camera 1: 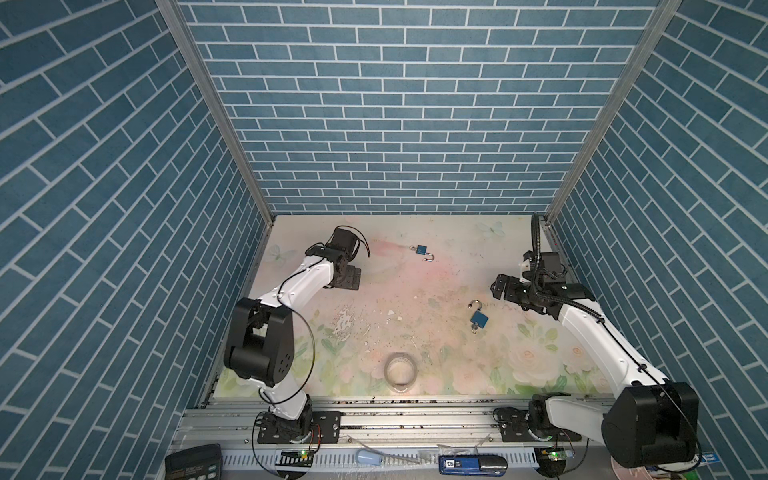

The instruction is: Lock with the key

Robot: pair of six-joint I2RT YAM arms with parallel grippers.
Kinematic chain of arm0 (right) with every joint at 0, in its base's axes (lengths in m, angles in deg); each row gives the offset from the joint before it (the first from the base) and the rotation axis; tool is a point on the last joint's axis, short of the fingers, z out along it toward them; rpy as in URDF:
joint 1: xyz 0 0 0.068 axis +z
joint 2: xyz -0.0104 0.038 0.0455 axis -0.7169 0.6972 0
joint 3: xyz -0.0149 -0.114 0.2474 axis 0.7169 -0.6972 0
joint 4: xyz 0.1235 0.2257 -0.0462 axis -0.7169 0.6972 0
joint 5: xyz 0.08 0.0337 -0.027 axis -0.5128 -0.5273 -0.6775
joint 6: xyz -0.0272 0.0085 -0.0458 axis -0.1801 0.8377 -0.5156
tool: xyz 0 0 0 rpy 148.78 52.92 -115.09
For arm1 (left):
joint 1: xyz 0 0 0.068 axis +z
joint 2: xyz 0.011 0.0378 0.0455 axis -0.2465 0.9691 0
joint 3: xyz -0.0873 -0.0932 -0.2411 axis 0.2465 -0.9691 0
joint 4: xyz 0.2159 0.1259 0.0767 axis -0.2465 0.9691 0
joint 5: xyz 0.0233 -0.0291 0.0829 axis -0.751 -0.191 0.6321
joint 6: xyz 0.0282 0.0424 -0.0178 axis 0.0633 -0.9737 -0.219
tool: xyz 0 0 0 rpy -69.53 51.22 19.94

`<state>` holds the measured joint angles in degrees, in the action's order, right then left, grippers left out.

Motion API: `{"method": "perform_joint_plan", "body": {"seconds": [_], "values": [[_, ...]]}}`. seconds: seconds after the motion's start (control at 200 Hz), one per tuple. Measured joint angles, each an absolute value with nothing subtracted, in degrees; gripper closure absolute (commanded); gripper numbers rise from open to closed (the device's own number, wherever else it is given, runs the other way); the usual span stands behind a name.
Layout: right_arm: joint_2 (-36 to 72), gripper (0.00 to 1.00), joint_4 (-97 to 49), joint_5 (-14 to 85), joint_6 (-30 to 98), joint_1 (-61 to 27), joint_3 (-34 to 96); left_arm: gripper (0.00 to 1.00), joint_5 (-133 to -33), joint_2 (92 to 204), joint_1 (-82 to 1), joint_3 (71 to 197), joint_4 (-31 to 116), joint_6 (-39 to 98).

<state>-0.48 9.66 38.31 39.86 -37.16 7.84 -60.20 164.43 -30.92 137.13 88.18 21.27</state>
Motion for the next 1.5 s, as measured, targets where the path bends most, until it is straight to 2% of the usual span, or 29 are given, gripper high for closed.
{"method": "perform_joint_plan", "body": {"seconds": [0.23, 0.425, 0.85, 1.035, 1.5], "values": [[-0.5, 0.01, 12.4, 37.3, 37.0, -37.0, 11.1, 0.12, -61.6, 175.1, -31.1, 145.3, 90.7, 12.8], [-0.1, 0.01, 13.7, 37.2, 35.8, -37.0, 11.1, 0.12, -63.2, 181.3, -31.0, 147.3, 91.2, 7.3], [1.4, 0.01, 13.9, 39.4, 36.0, -36.9, 11.1, 0.16, -69.2, 183.7, -27.2, 149.9, 90.7, 1.8], [1.7, 0.01, 14.1, 41.2, 36.0, -36.9, 11.3, 0.21, -70.3, 185.5, -26.3, 151.6, 90.5, 0.1], [1.9, 0.01, 14.5, 41.5, 36.0, -36.9, 13.3, 0.23, -71.4, 187.1, -25.5, 152.0, 89.9, -2.2]]}}
